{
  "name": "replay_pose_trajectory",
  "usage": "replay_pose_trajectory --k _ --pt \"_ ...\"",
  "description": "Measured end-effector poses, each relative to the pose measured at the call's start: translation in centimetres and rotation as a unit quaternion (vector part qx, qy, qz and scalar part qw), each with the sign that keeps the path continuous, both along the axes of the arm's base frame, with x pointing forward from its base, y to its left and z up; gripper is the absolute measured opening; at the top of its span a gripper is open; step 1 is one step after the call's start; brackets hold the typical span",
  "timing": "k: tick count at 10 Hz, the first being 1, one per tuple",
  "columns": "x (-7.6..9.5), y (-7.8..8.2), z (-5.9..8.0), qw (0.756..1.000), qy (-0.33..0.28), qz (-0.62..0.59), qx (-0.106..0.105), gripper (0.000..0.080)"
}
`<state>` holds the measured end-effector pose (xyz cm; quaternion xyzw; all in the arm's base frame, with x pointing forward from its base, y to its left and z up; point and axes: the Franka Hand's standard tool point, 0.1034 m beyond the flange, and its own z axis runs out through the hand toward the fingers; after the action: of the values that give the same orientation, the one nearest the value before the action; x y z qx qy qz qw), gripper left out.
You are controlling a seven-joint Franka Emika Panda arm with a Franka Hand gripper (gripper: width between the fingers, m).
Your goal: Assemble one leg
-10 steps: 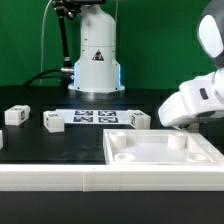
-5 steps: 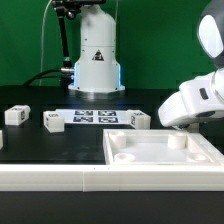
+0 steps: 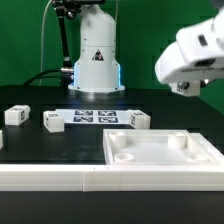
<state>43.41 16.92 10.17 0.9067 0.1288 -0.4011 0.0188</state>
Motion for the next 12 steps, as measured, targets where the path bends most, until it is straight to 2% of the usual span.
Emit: replay_pose_trajectory --k 1,2,4,5,7,8,9,11,12 --pt "-0.5 0.0 -0.4 1.0 0.004 0.001 -0.001 0.0291" --pt "-0.2 0.1 -1.0 1.0 -0.006 -0.001 0.002 0.0291" --pt "1.0 0.2 -0.9 0.996 -0.087 -0.007 0.021 0.0291" --pt "2.4 -0.4 -0.4 0.991 -0.125 0.002 0.045 0.0291" --pt "4.7 -1.2 1.7 0.984 -0.17 0.003 0.059 0.0291" --pt "6.2 -1.7 2.6 0.977 -0.202 0.009 0.074 0.0291" --pt "7.1 -1.6 2.5 0.965 -0.249 0.005 0.081 0.0291" --pt "6.9 -1.8 2.3 0.949 -0.302 0.004 0.09 0.0291" --pt "7.7 -1.7 2.2 0.935 -0.34 0.002 0.097 0.0291"
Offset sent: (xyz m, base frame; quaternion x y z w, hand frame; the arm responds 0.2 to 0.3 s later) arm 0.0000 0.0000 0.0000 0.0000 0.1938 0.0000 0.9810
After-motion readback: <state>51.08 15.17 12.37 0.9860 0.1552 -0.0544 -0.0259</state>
